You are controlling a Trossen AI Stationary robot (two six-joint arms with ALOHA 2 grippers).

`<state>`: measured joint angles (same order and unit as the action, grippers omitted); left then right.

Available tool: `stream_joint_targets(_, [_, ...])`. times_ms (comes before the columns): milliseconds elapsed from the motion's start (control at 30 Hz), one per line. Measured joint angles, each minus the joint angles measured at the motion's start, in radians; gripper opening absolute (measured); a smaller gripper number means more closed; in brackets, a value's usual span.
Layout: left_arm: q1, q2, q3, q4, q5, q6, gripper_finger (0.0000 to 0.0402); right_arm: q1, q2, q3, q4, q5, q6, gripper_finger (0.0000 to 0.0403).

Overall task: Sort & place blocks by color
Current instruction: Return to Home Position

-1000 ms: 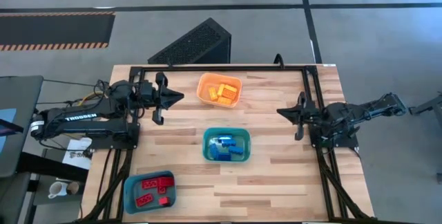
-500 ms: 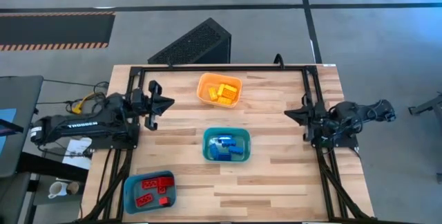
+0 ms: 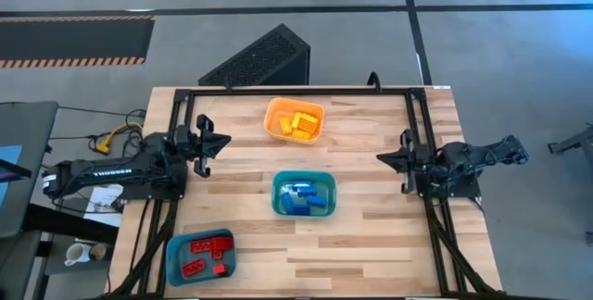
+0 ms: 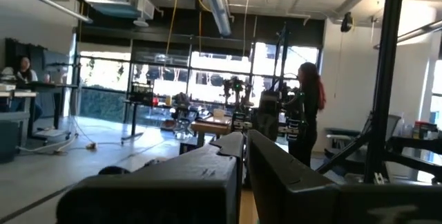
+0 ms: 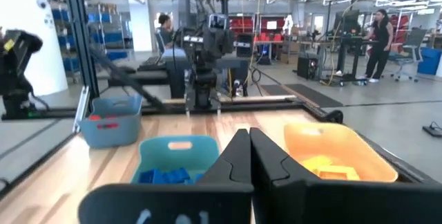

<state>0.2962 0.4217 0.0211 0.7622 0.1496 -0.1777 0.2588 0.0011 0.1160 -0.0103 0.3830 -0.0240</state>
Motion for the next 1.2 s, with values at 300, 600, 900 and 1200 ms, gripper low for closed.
stream_joint_targets(300, [0.0,0.001,-0.011,0.0,0.042,-0.025,0.0011,0.0,0.001,-0.06,-0.001,0.012,0.031,0.0007])
stream_joint_targets(600, [-0.001,0.003,-0.011,-0.066,0.077,-0.001,0.0011,0.0,0.027,-0.065,-0.035,0.114,0.157,0.0018])
stream_joint_targets(900, [-0.001,-0.177,-0.013,-0.074,0.207,-0.036,0.0002,0.0,0.028,-0.065,-0.038,0.115,0.2,0.0028])
stream_joint_targets(1200, [-0.001,-0.417,-0.014,-0.414,0.203,-0.039,0.0,0.0,0.027,-0.066,-0.04,0.114,0.2,0.0022])
